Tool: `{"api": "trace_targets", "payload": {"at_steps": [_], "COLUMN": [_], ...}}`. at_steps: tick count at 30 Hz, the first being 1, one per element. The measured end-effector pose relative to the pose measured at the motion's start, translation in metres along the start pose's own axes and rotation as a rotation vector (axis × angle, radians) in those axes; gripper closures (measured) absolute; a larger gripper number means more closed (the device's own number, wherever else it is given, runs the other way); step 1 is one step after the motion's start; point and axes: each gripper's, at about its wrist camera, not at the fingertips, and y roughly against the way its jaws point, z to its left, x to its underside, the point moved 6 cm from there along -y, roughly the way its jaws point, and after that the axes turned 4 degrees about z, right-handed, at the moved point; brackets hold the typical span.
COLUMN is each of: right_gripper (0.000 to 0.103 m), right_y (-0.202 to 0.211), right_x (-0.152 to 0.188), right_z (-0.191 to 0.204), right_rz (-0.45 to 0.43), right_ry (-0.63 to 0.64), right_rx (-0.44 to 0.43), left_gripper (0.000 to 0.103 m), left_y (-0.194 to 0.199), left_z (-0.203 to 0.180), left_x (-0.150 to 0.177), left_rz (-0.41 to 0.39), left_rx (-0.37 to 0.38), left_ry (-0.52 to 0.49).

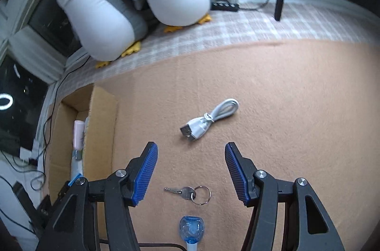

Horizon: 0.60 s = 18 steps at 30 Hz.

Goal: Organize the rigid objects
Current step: 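Return the right tool to the white USB cable and grasp it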

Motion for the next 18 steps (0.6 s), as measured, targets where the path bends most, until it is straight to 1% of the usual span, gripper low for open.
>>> {"api": "trace_targets", "payload": {"at_steps": [6, 13, 18], "right_gripper": [0.048, 0.048, 0.048], "right_y": [-0.011, -0.028, -0.043], "right_x": [-0.008, -0.020, -0.030], "right_z": [-0.011, -0.017, -0.017], "right_rz": [0.021, 0.050, 0.066], "right_ry": [-0.077, -0.168, -0.194], "right_rx": [0.007, -0.006, 0.022], "left_gripper": [0.077, 0.077, 0.077], "left_y": [0.000, 0.000, 0.000], "left_z": [0.000, 0.000, 0.000], "left_x": [0.000, 0.000, 0.000], "left_rz": [0.000, 0.000, 0.000], "left_rx": [0.000, 0.001, 0.001], "left_ry": [0.000, 0.000, 0.000]}}
